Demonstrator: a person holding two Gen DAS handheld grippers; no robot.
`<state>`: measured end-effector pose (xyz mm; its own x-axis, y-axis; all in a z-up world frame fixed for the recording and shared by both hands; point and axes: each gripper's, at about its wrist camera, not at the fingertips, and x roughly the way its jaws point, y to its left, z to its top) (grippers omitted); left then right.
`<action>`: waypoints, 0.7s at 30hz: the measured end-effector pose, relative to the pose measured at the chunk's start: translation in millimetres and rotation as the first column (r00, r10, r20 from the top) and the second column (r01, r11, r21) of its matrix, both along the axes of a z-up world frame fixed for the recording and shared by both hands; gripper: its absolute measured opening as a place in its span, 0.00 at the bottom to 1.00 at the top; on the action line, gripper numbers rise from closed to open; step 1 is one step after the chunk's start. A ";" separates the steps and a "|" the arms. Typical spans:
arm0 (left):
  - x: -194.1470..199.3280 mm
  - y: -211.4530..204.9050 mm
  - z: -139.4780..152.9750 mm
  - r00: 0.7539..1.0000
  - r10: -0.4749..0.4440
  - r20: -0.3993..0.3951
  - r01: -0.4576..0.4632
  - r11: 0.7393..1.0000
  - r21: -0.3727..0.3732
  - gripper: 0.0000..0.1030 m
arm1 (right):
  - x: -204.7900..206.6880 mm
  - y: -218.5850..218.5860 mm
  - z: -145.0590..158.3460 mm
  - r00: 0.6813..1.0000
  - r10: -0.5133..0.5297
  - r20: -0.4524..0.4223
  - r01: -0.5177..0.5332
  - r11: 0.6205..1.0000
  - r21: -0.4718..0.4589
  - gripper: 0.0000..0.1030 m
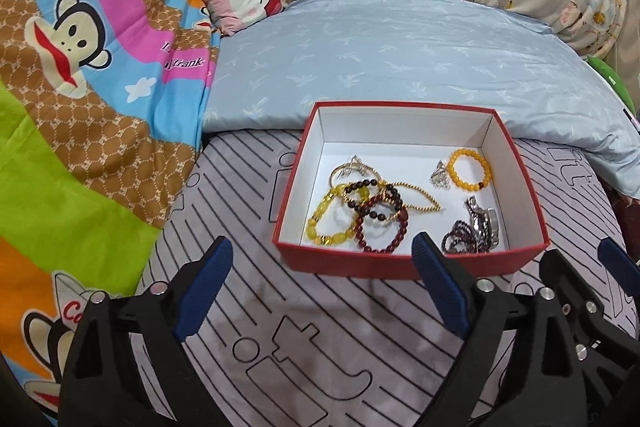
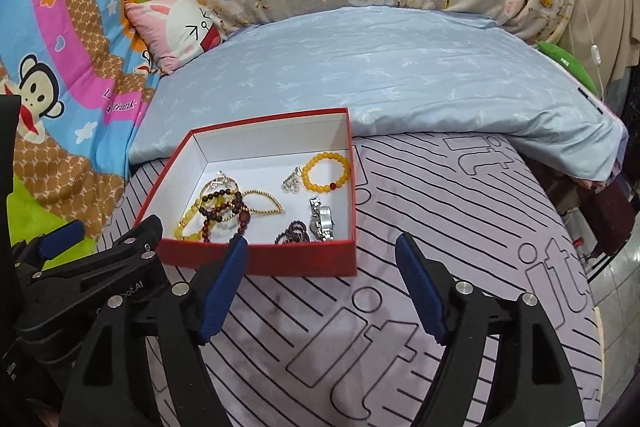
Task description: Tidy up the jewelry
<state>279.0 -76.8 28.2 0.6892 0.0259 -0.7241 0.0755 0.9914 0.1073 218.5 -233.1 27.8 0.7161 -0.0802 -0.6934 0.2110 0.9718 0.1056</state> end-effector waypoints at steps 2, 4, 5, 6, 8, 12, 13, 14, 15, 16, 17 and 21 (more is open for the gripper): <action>-6.9 3.3 -2.2 1.000 0.004 -0.004 -0.004 1.000 -0.009 0.89 | -7.4 3.8 0.1 1.000 -0.005 -0.006 0.005 1.000 -0.024 0.75; -11.5 6.7 -4.5 1.000 0.012 -0.010 -0.012 1.000 -0.010 0.89 | -11.8 7.5 0.2 1.000 -0.012 -0.010 0.012 0.999 -0.051 0.77; -13.9 7.9 -5.7 1.000 0.014 -0.014 -0.014 1.000 -0.008 0.89 | -13.9 9.0 0.0 1.000 -0.015 -0.010 0.014 0.998 -0.062 0.77; -15.4 8.6 -6.5 1.000 0.016 -0.017 -0.016 1.000 -0.005 0.89 | -15.3 10.4 -0.2 1.000 -0.016 -0.012 0.016 0.998 -0.068 0.77; -17.9 10.6 -8.3 1.000 0.015 -0.023 -0.015 1.000 -0.001 0.89 | -17.2 13.0 -1.3 1.000 -0.016 -0.021 0.015 0.997 -0.073 0.77; -20.4 15.4 -9.6 0.999 0.022 -0.030 -0.022 1.000 -0.018 0.89 | -18.4 14.1 -1.7 0.999 -0.010 -0.030 0.008 0.998 -0.065 0.78; -20.4 16.6 -9.5 0.999 0.024 -0.031 -0.025 0.999 -0.024 0.89 | -18.7 14.9 -1.5 1.000 -0.010 -0.029 0.008 0.998 -0.066 0.78; -20.7 18.0 -9.9 0.999 0.027 -0.033 -0.028 0.999 -0.033 0.89 | -18.9 15.6 -1.3 1.000 -0.009 -0.029 0.007 0.998 -0.068 0.78; -21.0 19.2 -10.5 0.999 0.028 -0.035 -0.030 0.999 -0.039 0.89 | -18.9 16.3 -1.4 1.000 -0.008 -0.030 0.006 0.998 -0.069 0.78; -21.8 20.1 -11.2 0.999 0.030 -0.036 -0.032 0.999 -0.043 0.89 | -18.5 16.8 -1.3 0.999 -0.007 -0.032 0.005 0.998 -0.070 0.78; -21.8 20.8 -11.7 0.999 0.032 -0.037 -0.034 0.998 -0.045 0.89 | -18.1 17.3 -1.3 0.999 -0.006 -0.033 0.004 0.997 -0.072 0.78; -22.1 22.0 -12.2 0.999 0.036 -0.034 -0.037 0.998 -0.044 0.89 | -16.9 18.1 -2.3 0.999 -0.004 -0.035 0.001 0.998 -0.065 0.78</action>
<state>256.9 -54.8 16.1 0.6637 0.0179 -0.7477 0.0419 0.9973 0.0611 201.6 -215.1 25.5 0.6910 -0.1276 -0.7115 0.2158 0.9758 0.0346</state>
